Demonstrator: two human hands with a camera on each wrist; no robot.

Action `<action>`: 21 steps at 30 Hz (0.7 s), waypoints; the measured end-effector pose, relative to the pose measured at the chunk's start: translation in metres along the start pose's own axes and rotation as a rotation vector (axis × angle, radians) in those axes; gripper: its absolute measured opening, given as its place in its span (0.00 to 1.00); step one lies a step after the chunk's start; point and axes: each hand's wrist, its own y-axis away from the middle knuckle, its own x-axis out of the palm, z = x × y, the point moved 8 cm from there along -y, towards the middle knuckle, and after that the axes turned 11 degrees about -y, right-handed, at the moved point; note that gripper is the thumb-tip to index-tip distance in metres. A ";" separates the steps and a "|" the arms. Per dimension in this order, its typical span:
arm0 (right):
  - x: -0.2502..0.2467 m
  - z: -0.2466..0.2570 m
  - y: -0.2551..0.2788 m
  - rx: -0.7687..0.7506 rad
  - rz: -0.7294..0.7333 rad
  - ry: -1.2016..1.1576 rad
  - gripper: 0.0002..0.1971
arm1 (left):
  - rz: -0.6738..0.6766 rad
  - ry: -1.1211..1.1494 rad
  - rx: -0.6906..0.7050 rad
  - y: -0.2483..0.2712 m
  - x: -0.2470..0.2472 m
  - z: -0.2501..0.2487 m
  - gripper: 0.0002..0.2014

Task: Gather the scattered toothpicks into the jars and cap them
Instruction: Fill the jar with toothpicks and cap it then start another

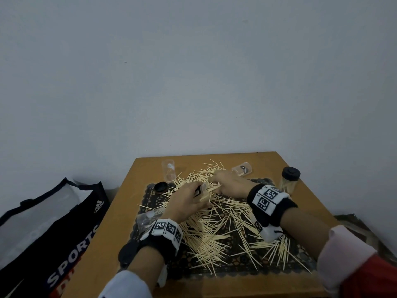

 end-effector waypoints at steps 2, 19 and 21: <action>-0.009 -0.002 0.001 0.004 -0.050 -0.104 0.20 | 0.003 -0.001 -0.005 0.000 0.000 0.001 0.27; -0.029 -0.016 -0.001 -0.019 -0.394 -0.520 0.11 | -0.020 -0.008 -0.025 -0.001 0.000 0.004 0.25; -0.030 -0.024 0.000 0.000 -0.396 -0.558 0.20 | -0.021 -0.006 -0.033 -0.001 -0.001 0.004 0.26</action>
